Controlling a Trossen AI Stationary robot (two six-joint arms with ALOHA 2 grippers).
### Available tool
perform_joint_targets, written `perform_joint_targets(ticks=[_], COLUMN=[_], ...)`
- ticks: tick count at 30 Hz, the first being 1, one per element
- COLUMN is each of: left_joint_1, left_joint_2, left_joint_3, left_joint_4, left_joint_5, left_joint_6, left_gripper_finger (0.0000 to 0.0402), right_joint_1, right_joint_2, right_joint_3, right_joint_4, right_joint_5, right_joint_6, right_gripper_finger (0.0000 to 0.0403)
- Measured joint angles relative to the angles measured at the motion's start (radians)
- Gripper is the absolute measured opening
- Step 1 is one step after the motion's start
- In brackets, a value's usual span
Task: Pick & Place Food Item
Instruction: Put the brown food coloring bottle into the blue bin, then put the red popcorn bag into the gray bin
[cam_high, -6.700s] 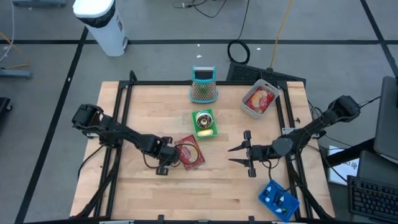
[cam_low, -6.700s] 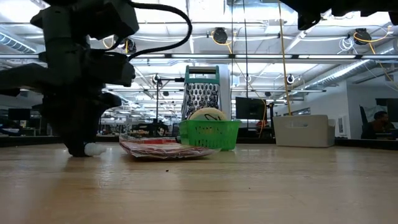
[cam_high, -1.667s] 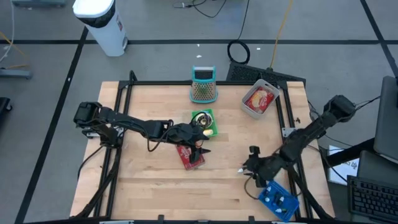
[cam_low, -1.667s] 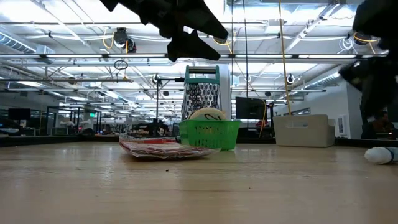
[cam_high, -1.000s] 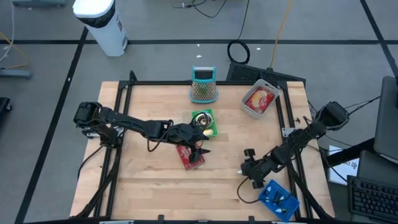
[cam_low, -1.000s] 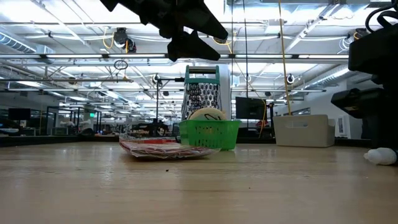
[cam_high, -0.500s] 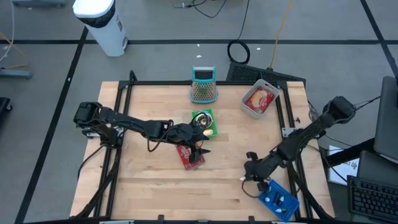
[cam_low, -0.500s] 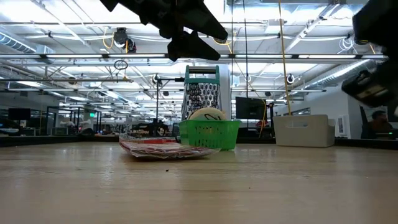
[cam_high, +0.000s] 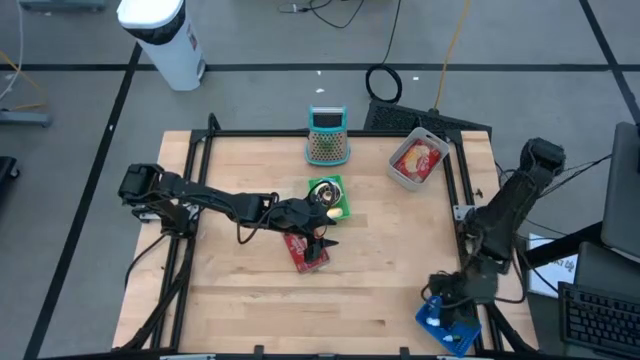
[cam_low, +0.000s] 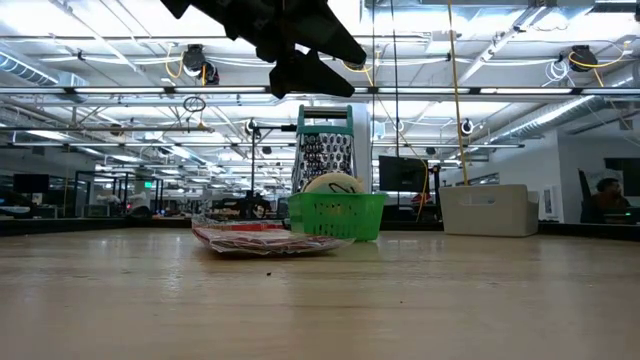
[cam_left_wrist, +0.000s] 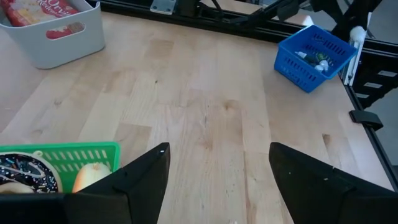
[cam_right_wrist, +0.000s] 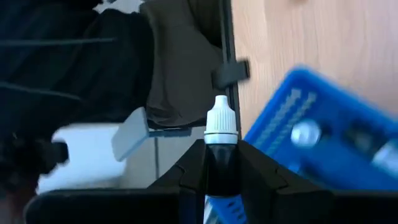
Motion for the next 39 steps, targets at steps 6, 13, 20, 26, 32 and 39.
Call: perform_joint_targets(ticks=[6,13,20,26,32,39], left_joint_1=[0.000,0.000,0.000,0.001,0.002,0.002], left_joint_2=[0.000,0.000,0.000,0.000,0.000,0.000], left_joint_3=[0.000,0.000,0.000,0.000,0.000,0.000], left_joint_4=[0.000,0.000,0.001,0.001,0.001,-0.031], left_joint_5=[0.000,0.000,0.000,-0.014,-0.044,-0.034], left_joint_6=[0.000,-0.012,-0.014,-0.008,-0.016,-0.039], left_gripper_finger=[0.0271,0.0271,0.0271,0.0271,0.0271,0.0271], right_joint_1=[0.186,0.274,0.283,0.284,0.277,0.234], right_joint_2=[0.042,0.086,0.092,0.092,0.092,0.092], right_joint_3=[0.000,0.000,0.001,0.001,0.001,0.001], right_joint_4=[-0.005,-0.007,-0.024,-0.031,-0.032,-0.035], right_joint_5=[0.137,0.176,0.178,0.201,0.269,0.363], right_joint_6=[0.301,0.452,0.463,0.464,0.419,0.273], right_gripper_finger=[0.0053,0.0053,0.0057,0.0096,0.0119,0.0125])
